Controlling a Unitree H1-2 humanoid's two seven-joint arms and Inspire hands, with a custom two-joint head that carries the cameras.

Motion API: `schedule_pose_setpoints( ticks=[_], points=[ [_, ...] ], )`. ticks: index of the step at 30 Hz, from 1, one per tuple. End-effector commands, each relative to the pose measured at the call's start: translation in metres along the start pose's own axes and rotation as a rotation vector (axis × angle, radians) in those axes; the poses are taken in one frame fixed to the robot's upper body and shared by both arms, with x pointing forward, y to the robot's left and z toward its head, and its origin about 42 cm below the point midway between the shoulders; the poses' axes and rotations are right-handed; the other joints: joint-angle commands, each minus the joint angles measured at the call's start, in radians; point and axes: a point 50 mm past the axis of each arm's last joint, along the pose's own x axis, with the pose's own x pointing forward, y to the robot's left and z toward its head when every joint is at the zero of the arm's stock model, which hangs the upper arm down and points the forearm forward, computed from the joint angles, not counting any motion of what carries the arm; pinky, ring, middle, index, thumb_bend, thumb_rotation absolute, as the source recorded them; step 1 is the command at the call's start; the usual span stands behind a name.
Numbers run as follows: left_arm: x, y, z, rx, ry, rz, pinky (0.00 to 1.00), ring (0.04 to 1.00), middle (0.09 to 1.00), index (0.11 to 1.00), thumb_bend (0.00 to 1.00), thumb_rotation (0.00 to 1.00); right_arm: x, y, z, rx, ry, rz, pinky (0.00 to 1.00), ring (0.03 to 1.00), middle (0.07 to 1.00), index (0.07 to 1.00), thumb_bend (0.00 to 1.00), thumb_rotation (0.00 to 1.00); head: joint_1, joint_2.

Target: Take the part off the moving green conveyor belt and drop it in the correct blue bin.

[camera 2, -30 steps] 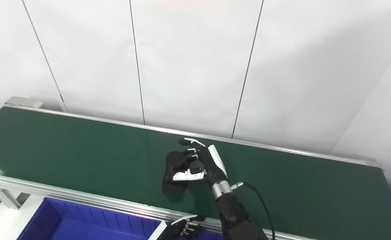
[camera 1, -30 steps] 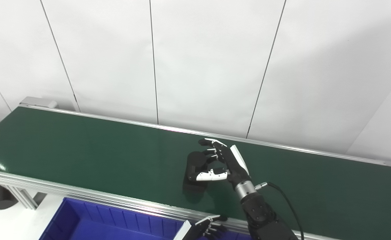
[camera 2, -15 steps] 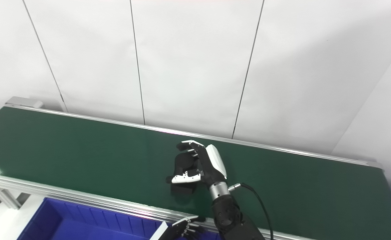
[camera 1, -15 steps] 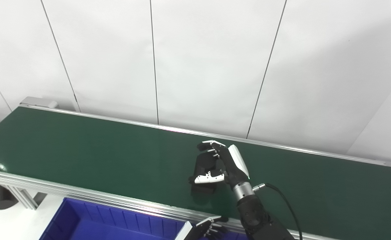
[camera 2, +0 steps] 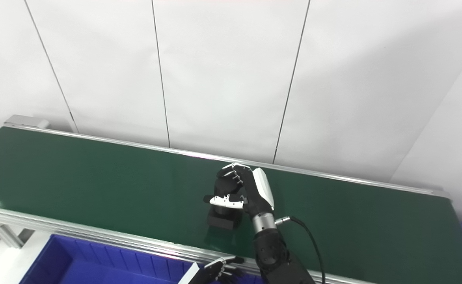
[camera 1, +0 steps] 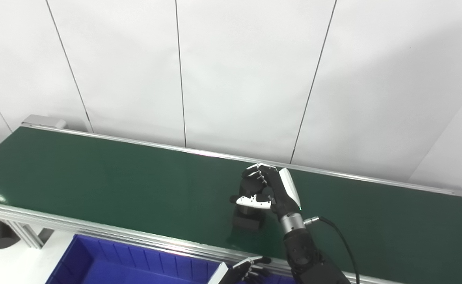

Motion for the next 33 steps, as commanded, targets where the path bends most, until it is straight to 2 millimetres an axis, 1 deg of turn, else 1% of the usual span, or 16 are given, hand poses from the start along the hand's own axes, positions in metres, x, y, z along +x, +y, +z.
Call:
schedule_pose_setpoints(
  ticks=[1, 6, 10, 13, 16, 17, 20, 23, 25, 26, 27, 28, 29, 30, 31, 33],
  points=[
    [0.001, 0.000, 0.006, -0.007, -0.025, -0.004, 0.63, 0.657, 0.726, 0.822, 1.00, 0.34, 0.015, -0.002, 0.024, 0.028, -0.096, -0.008, 0.37, 0.403, 0.472, 0.515, 0.52, 0.00, -0.001, 0.001],
    [0.001, 0.000, 0.006, 0.002, -0.027, -0.001, 0.63, 0.651, 0.722, 0.818, 1.00, 0.35, 0.015, -0.005, 0.027, 0.039, -0.116, -0.005, 0.37, 0.399, 0.470, 0.517, 0.52, 0.00, -0.007, 0.006],
    [0.002, -0.001, 0.007, -0.002, -0.033, 0.003, 0.63, 0.652, 0.721, 0.818, 1.00, 0.35, 0.011, -0.013, 0.039, 0.054, -0.184, -0.007, 0.37, 0.405, 0.473, 0.525, 0.52, 0.00, -0.028, 0.019],
    [0.003, -0.001, 0.010, -0.002, -0.042, 0.010, 0.63, 0.646, 0.715, 0.818, 1.00, 0.34, 0.005, -0.024, 0.051, 0.064, -0.253, -0.012, 0.34, 0.400, 0.476, 0.528, 0.52, 0.00, -0.047, 0.032],
    [0.004, 0.000, 0.012, -0.010, -0.051, 0.011, 0.62, 0.649, 0.716, 0.821, 1.00, 0.35, -0.008, -0.042, 0.061, 0.045, -0.309, -0.032, 0.33, 0.405, 0.467, 0.524, 0.52, 0.00, -0.089, 0.060],
    [0.004, 0.001, 0.013, -0.017, -0.054, 0.012, 0.62, 0.652, 0.718, 0.821, 0.99, 0.34, -0.015, -0.049, 0.064, 0.048, -0.323, -0.039, 0.35, 0.416, 0.466, 0.519, 0.52, 0.00, -0.099, 0.067],
    [0.005, 0.002, 0.015, -0.019, -0.062, 0.015, 0.61, 0.653, 0.719, 0.820, 0.99, 0.35, -0.032, -0.068, 0.067, 0.055, -0.340, -0.055, 0.37, 0.419, 0.460, 0.524, 0.52, 0.00, -0.116, 0.074],
    [0.006, 0.005, 0.018, -0.017, -0.075, 0.020, 0.61, 0.656, 0.720, 0.825, 0.99, 0.35, -0.051, -0.087, 0.063, 0.067, -0.341, -0.085, 0.38, 0.421, 0.469, 0.519, 0.52, 0.00, -0.160, 0.107],
    [0.006, 0.007, 0.020, -0.012, -0.085, 0.024, 0.61, 0.659, 0.720, 0.830, 0.98, 0.35, -0.062, -0.097, 0.060, 0.064, -0.330, -0.107, 0.34, 0.399, 0.481, 0.526, 0.52, 0.00, -0.181, 0.122],
    [0.006, 0.008, 0.021, -0.008, -0.089, 0.026, 0.61, 0.657, 0.718, 0.832, 0.97, 0.35, -0.066, -0.101, 0.058, 0.060, -0.325, -0.115, 0.29, 0.379, 0.477, 0.536, 0.51, 0.00, -0.181, 0.122],
    [0.006, 0.011, 0.022, -0.006, -0.094, 0.029, 0.61, 0.656, 0.717, 0.833, 0.97, 0.36, -0.072, -0.106, 0.056, 0.060, -0.326, -0.124, 0.27, 0.373, 0.475, 0.539, 0.51, 0.00, -0.208, 0.138],
    [0.006, 0.012, 0.022, -0.005, -0.096, 0.031, 0.63, 0.656, 0.718, 0.835, 0.97, 0.35, -0.077, -0.109, 0.055, 0.059, -0.327, -0.130, 0.29, 0.377, 0.478, 0.540, 0.51, 0.00, -0.208, 0.138],
    [0.005, 0.015, 0.023, -0.006, -0.100, 0.033, 0.63, 0.655, 0.718, 0.835, 0.96, 0.35, -0.079, -0.111, 0.055, 0.060, -0.329, -0.133, 0.29, 0.379, 0.479, 0.540, 0.51, 0.00, -0.247, 0.161],
    [0.005, 0.017, 0.023, -0.006, -0.102, 0.034, 0.63, 0.655, 0.719, 0.835, 0.96, 0.35, -0.081, -0.113, 0.055, 0.060, -0.330, -0.135, 0.30, 0.382, 0.480, 0.539, 0.51, 0.00, -0.247, 0.161],
    [0.004, 0.021, 0.025, -0.018, -0.106, 0.036, 0.63, 0.655, 0.719, 0.835, 0.96, 0.35, -0.087, -0.117, 0.053, 0.064, -0.331, -0.146, 0.30, 0.383, 0.481, 0.539, 0.51, 0.00, -0.291, 0.183],
    [0.003, 0.029, 0.028, -0.034, -0.116, 0.038, 0.65, 0.660, 0.724, 0.835, 0.96, 0.33, -0.098, -0.123, 0.050, 0.061, -0.331, -0.168, 0.32, 0.389, 0.479, 0.539, 0.51, 0.00, -0.328, 0.204]
  ],
)
